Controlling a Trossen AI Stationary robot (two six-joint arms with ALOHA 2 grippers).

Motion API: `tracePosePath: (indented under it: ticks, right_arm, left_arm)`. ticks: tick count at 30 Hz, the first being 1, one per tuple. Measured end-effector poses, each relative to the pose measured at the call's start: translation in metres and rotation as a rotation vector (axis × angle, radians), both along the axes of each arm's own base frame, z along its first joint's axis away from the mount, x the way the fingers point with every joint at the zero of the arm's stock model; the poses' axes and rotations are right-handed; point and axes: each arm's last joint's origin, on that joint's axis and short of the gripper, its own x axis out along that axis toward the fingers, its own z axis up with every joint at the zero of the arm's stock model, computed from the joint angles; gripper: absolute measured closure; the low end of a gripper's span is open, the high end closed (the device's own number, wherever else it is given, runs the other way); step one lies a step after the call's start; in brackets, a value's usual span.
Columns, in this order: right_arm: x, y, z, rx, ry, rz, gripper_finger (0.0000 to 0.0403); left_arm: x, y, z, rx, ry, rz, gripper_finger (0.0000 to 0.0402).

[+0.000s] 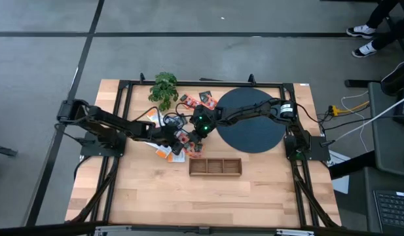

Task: Pick & Place Tea
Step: Put the orange tea bag into the right section of the wooden organizer

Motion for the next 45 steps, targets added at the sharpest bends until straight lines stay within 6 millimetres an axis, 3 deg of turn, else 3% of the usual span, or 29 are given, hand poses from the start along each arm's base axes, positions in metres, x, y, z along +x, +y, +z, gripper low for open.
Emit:
tracePosePath:
  ticks: [4, 12, 18, 28, 34, 39, 45]
  right_arm:
    - [-0.002, 0.000, 0.002, 0.003, 0.007, 0.026, 0.0399]
    - [-0.007, 0.000, 0.026, -0.071, -0.047, 0.083, 0.0401]
    - [-0.008, 0.001, 0.045, -0.101, -0.119, 0.144, 0.0401]
    - [0.007, -0.001, 0.085, -0.158, -0.209, 0.231, 0.0402]
    - [0.012, -0.002, 0.105, -0.184, -0.234, 0.250, 0.0402]
    - [0.013, -0.002, 0.110, -0.187, -0.244, 0.249, 0.0402]
    - [0.011, -0.001, 0.107, -0.176, -0.201, 0.251, 0.0395]
  left_arm:
    - [-0.012, 0.000, 0.021, 0.012, -0.041, -0.019, 0.0272]
    - [-0.049, 0.003, 0.055, 0.063, -0.073, 0.031, 0.0272]
    - [-0.056, 0.006, 0.063, 0.007, -0.114, 0.017, 0.0257]
    - [-0.056, 0.018, 0.063, -0.037, -0.117, -0.024, 0.0177]
    - [-0.054, 0.020, 0.066, 0.008, -0.150, -0.115, 0.0168]
    - [-0.053, 0.019, 0.067, 0.010, -0.163, -0.135, 0.0203]
    - [-0.053, 0.019, 0.067, 0.024, -0.162, -0.149, 0.0319]
